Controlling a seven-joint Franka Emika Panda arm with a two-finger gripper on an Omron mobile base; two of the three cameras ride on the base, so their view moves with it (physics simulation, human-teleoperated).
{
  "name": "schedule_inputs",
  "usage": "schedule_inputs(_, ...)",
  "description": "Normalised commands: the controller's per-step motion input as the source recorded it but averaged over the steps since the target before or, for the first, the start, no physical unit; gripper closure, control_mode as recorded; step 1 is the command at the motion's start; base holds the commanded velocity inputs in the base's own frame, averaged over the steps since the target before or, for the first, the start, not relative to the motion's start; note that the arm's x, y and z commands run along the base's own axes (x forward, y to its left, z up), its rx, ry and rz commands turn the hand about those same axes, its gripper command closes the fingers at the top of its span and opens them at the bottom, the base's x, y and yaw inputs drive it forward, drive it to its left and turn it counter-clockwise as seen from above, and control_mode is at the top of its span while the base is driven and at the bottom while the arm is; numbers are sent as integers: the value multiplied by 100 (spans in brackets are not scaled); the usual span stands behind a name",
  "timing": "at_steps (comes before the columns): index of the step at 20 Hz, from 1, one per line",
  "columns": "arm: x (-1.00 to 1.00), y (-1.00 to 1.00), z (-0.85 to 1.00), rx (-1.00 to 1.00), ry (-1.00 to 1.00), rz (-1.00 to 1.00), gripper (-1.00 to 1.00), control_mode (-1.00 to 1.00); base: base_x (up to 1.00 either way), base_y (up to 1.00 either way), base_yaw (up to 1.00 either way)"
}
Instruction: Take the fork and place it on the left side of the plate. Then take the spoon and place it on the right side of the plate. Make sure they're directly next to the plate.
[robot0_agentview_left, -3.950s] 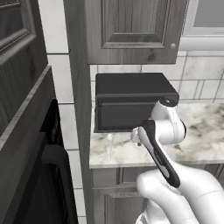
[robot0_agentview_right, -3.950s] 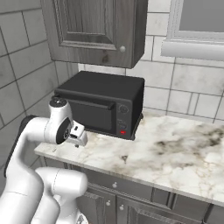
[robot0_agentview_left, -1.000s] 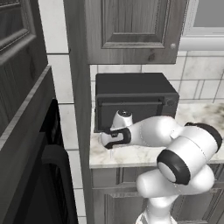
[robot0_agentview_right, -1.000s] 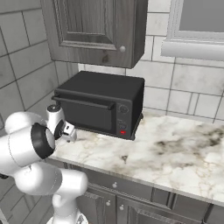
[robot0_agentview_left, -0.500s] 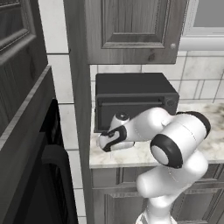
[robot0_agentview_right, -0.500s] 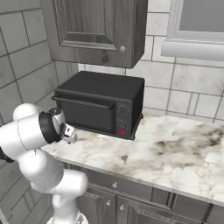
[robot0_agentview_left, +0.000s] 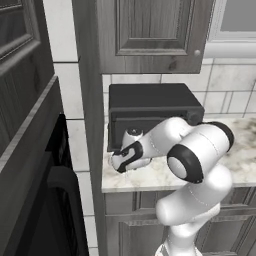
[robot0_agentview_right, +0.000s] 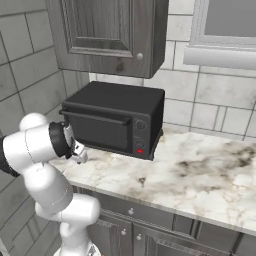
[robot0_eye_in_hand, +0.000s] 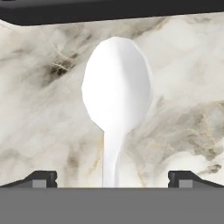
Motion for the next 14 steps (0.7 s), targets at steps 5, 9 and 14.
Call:
schedule_inputs(5, 14, 5, -24, -1, 0, 0, 100, -100, 0, 0, 0)
schedule_inputs(9, 3, 0, -31, -1, 0, 0, 100, -100, 0, 0, 0)
schedule_inputs(14, 0, 0, -36, -1, 0, 0, 100, -100, 0, 0, 0)
